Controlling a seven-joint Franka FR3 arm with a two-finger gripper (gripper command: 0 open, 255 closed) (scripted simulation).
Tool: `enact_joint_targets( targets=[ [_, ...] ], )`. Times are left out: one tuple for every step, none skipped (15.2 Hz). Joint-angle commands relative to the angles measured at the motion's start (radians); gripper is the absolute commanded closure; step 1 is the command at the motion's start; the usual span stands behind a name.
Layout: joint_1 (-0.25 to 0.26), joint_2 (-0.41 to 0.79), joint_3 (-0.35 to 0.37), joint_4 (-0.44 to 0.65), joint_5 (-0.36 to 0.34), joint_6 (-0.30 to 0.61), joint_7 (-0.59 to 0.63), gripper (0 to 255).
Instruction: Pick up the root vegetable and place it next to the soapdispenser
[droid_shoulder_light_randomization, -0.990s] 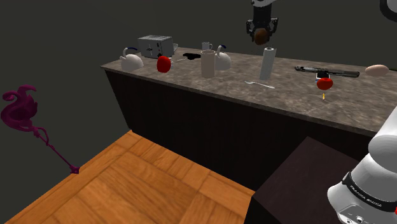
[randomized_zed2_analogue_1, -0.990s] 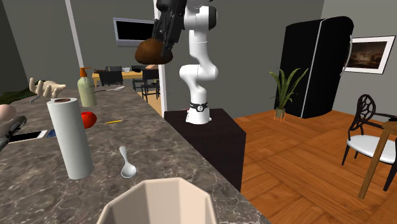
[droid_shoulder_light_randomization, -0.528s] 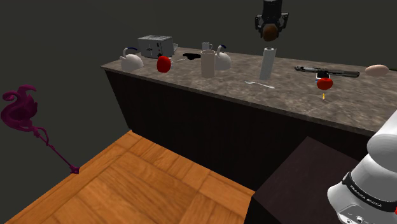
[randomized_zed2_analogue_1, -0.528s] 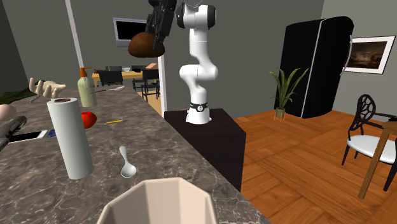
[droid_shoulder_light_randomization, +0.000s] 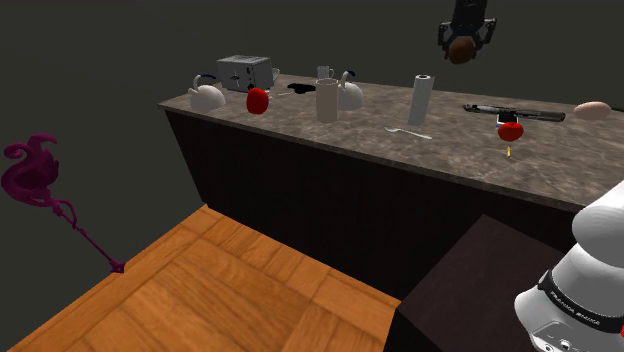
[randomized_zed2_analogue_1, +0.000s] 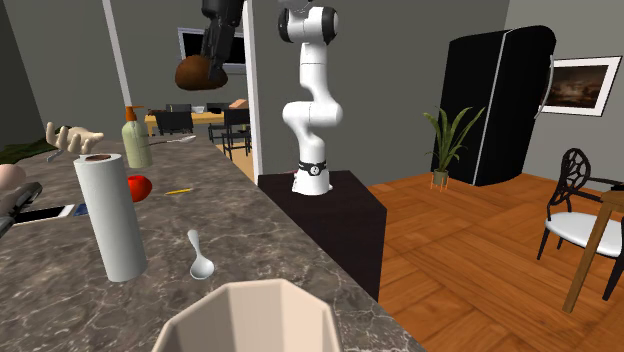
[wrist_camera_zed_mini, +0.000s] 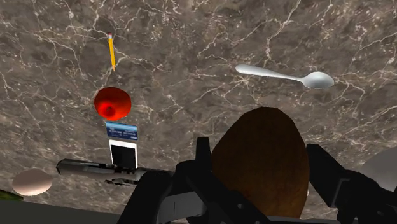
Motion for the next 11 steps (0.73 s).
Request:
enact_joint_targets(
  targets=[
    [-0.017, -0.050, -0.021, -0.056, 0.002, 0.016, -0.037, 255],
    [-0.026, -0.067, -0.033, -0.076, 0.003, 0.023, -0.058, 255],
    [-0.035, -0.084, -0.046, -0.095, 0.004, 0.030, -0.079, 255],
    [-0.044, -0.099, -0.060, -0.112, 0.005, 0.037, -0.100, 255],
    [-0.053, -0.114, -0.073, -0.128, 0.005, 0.044, -0.122, 255],
    [-0.062, -0.127, -0.087, -0.143, 0.005, 0.050, -0.144, 255],
    [-0.070, -0.140, -0.102, -0.157, 0.005, 0.056, -0.165, 255],
    [-0.079, -0.152, -0.116, -0.169, 0.005, 0.061, -0.188, 255],
    [-0.088, -0.163, -0.131, -0.180, 0.004, 0.067, -0.210, 255],
    [-0.096, -0.173, -0.146, -0.190, 0.004, 0.072, -0.233, 255],
    [-0.105, -0.182, -0.161, -0.199, 0.004, 0.077, -0.255, 255]
  ],
)
